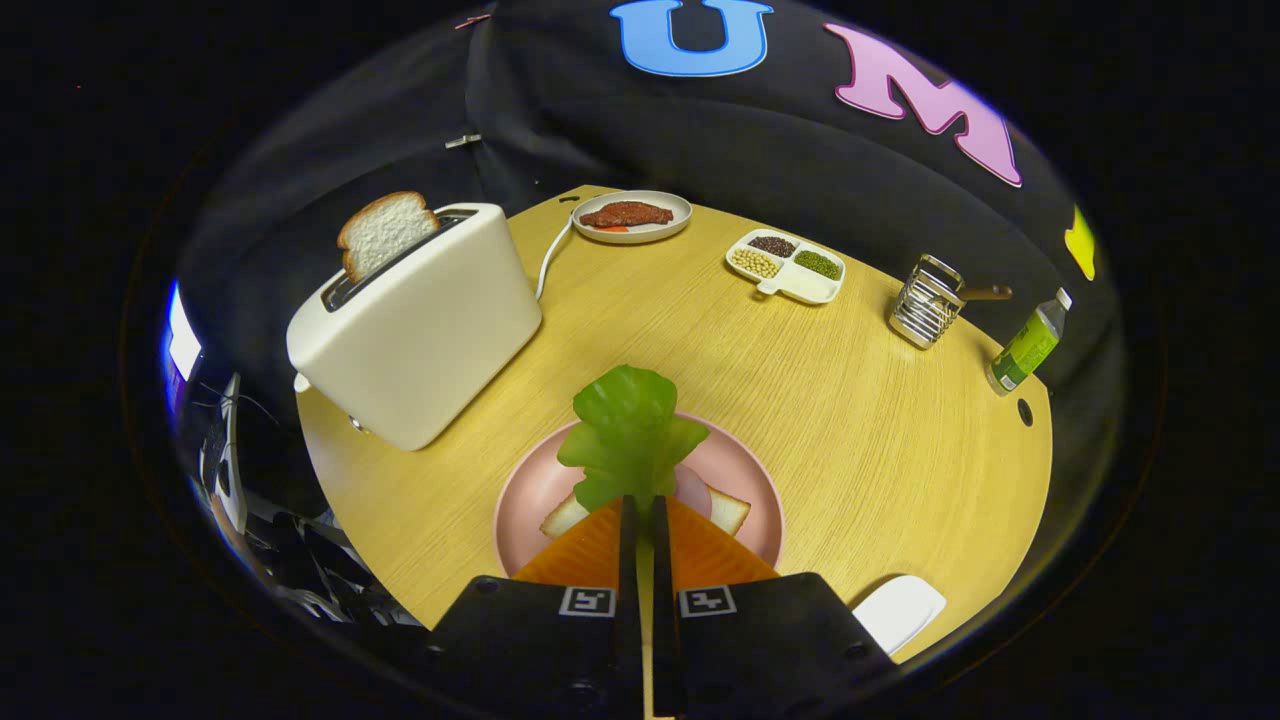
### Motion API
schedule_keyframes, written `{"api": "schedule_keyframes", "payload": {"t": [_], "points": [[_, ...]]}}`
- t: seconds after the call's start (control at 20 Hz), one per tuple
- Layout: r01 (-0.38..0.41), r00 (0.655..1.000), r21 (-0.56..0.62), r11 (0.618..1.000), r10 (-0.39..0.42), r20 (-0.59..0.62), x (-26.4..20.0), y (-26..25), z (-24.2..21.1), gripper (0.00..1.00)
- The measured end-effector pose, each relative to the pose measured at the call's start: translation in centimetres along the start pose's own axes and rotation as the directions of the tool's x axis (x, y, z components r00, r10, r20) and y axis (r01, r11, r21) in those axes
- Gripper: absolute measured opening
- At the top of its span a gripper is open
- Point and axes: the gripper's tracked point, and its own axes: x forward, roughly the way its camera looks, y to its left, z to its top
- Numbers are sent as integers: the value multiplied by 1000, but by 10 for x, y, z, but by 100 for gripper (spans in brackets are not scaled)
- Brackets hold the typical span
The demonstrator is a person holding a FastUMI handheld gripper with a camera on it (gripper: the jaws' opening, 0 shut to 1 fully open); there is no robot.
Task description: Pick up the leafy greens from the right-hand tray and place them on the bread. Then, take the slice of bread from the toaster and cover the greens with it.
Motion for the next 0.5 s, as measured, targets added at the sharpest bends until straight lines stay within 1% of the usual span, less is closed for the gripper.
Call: {"api": "schedule_keyframes", "payload": {"t": [0.05,0.15,0.25,0.35,0.5], "points": [[23,1000,2,1000,-23,-4,2,-4,-2,21],[42,999,12,999,-42,20,3,-4,0,62],[51,997,18,999,-52,54,-2,-3,5,92],[56,993,19,998,-58,107,-12,0,16,96],[21,976,39,999,-29,214,-41,15,41,96]]}}
